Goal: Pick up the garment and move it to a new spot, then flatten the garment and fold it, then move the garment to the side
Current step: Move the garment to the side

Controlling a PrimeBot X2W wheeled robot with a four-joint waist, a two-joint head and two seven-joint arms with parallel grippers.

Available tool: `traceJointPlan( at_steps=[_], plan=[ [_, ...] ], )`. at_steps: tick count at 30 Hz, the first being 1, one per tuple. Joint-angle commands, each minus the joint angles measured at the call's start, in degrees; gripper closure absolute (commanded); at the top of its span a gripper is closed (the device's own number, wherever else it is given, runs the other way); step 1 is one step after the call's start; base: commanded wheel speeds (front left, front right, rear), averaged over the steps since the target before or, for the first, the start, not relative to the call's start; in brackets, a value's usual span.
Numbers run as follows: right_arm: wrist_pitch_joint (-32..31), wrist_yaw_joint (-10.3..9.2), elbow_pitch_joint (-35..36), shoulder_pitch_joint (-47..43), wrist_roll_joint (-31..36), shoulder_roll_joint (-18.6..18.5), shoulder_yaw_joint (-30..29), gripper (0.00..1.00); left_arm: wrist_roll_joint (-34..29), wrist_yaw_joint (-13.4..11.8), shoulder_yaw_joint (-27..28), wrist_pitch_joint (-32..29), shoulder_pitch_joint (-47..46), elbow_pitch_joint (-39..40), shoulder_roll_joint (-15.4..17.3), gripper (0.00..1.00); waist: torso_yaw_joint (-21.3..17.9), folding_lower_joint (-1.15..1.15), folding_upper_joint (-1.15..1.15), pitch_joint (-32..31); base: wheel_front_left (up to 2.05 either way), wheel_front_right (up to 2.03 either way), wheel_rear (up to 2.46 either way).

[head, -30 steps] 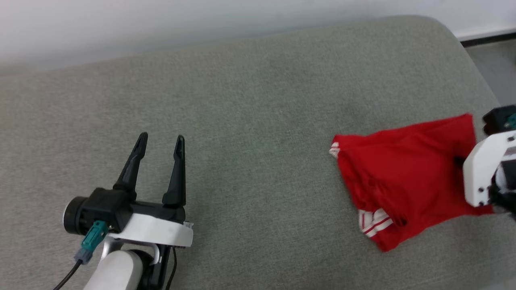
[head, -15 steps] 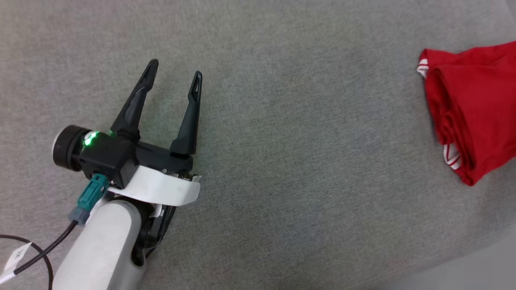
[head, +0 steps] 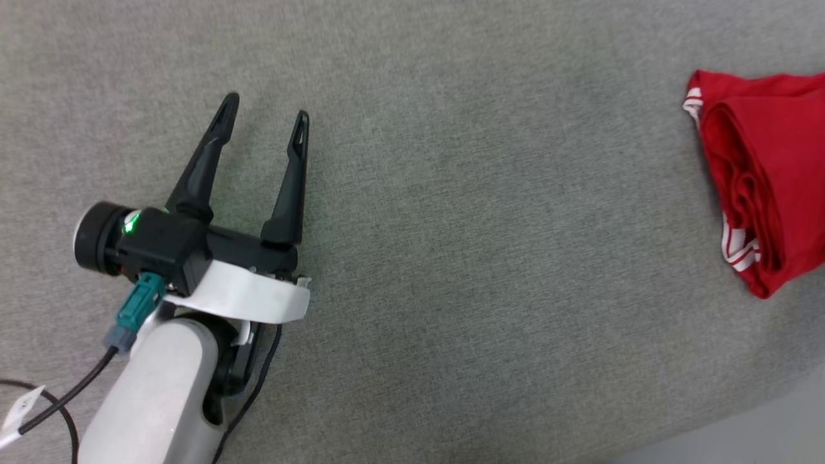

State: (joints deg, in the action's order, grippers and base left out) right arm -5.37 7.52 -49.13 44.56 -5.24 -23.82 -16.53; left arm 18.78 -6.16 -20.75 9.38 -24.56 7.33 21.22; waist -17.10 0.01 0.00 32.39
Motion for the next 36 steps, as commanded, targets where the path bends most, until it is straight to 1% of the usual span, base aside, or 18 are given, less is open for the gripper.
traceJointPlan(
  at_steps=[1,4,8,13,18,21,22,27,30,36],
  plan=[
    [1.59,-0.07,-0.46,-0.11,0.61,0.18,-0.12,0.00,0.71,-0.38,0.05,0.74,1.54,-1.08,-0.52,0.00,-0.05,-0.01,0.00,-3.22,0.00,0.00,0.00],
    [3.46,-0.07,0.00,-2.08,1.16,0.44,0.79,0.00,1.69,-0.78,0.18,1.99,3.54,-2.70,-1.36,0.00,0.22,-0.01,0.00,-7.45,0.00,0.00,0.00],
    [5.02,-0.07,2.48,-5.77,0.04,1.40,2.25,0.00,3.22,-1.68,0.48,3.12,7.14,-4.33,-2.61,0.00,1.07,-0.01,0.00,-13.11,0.00,0.00,0.00],
    [5.22,-0.07,8.26,-11.45,-2.59,2.88,5.60,0.00,5.04,-2.77,1.50,3.97,11.93,-5.95,-3.20,0.00,2.27,-0.01,0.00,-18.91,0.00,0.00,0.00],
    [4.84,-0.07,16.11,-18.68,-5.35,5.05,9.06,0.00,6.51,-3.50,2.00,4.52,16.12,-7.70,-4.00,0.00,4.68,-0.01,0.00,-23.88,0.00,0.00,0.00],
    [4.43,-0.07,21.09,-23.05,-6.65,6.80,11.03,0.00,7.21,-4.04,2.42,4.83,18.32,-8.45,-4.52,0.00,6.34,-0.01,0.00,-26.21,0.00,0.00,0.00],
    [4.43,-0.07,21.09,-23.05,-6.65,6.80,11.03,0.00,7.21,-4.04,2.42,4.83,18.32,-8.45,-4.52,0.00,6.34,-0.01,0.00,-26.21,0.00,0.00,0.00],
    [3.75,-0.07,28.95,-30.37,-8.35,10.39,13.94,0.00,7.90,-4.28,2.61,5.10,20.66,-9.72,-4.97,0.00,9.65,-0.01,0.00,-28.90,0.00,0.00,0.00],
    [3.98,-0.07,33.07,-33.78,-8.74,12.25,15.17,0.00,8.17,-4.49,3.07,5.28,21.72,-10.79,-4.72,0.00,11.44,-0.01,0.00,-30.55,0.00,0.00,0.00],
    [5.02,-0.07,41.46,-39.00,-7.97,15.48,16.64,0.00,8.35,-4.97,4.24,5.46,24.16,-11.96,-3.89,0.00,13.44,-0.01,0.00,-33.45,0.00,0.00,0.00]
  ],
)
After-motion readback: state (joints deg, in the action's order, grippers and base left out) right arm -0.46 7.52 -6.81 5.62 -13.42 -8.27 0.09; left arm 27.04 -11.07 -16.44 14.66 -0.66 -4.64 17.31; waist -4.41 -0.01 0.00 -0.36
